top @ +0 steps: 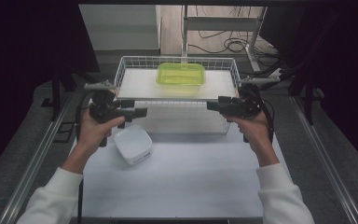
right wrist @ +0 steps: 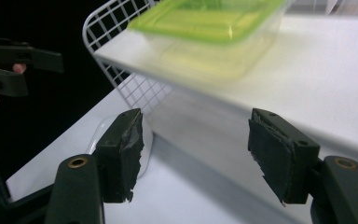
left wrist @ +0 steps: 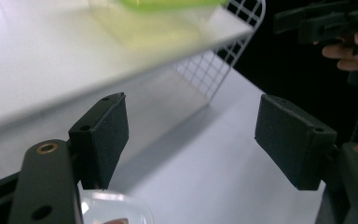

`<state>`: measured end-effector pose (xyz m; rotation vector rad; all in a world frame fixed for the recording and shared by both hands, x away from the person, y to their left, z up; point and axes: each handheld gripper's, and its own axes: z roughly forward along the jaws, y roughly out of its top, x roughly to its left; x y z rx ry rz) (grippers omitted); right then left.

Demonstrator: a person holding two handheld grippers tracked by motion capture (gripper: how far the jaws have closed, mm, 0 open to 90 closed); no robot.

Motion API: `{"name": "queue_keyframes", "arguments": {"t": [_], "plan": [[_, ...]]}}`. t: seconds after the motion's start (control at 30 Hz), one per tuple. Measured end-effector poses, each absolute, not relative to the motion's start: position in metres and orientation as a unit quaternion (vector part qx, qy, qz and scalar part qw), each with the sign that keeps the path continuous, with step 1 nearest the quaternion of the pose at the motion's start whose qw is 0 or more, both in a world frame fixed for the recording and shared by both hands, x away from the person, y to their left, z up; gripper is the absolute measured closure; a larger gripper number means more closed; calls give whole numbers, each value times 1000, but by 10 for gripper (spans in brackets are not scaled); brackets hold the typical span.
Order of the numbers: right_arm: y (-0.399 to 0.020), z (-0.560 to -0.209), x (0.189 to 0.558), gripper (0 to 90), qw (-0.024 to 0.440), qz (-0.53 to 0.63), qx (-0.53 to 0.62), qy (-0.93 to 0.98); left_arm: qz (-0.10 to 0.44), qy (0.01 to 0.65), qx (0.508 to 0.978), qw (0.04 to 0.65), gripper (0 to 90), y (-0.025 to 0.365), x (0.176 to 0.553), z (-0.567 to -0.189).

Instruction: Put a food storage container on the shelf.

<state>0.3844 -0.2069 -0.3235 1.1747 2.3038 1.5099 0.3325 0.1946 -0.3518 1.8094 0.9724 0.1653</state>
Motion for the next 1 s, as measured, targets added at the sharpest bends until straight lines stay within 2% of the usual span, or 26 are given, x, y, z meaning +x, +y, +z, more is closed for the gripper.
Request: {"name": "queue_keyframes", "arguments": {"t": [0.4,0.73,1.0], "plan": [[-231,-394,318,353,57,490,379,783,49,439,757,481,258,205,278,-421],[-236,-435,309,348,46,443,396,803,45,452,755,473,260,212,264,-441],[-231,-436,306,348,54,434,395,808,45,456,758,463,260,214,261,-448]]}}
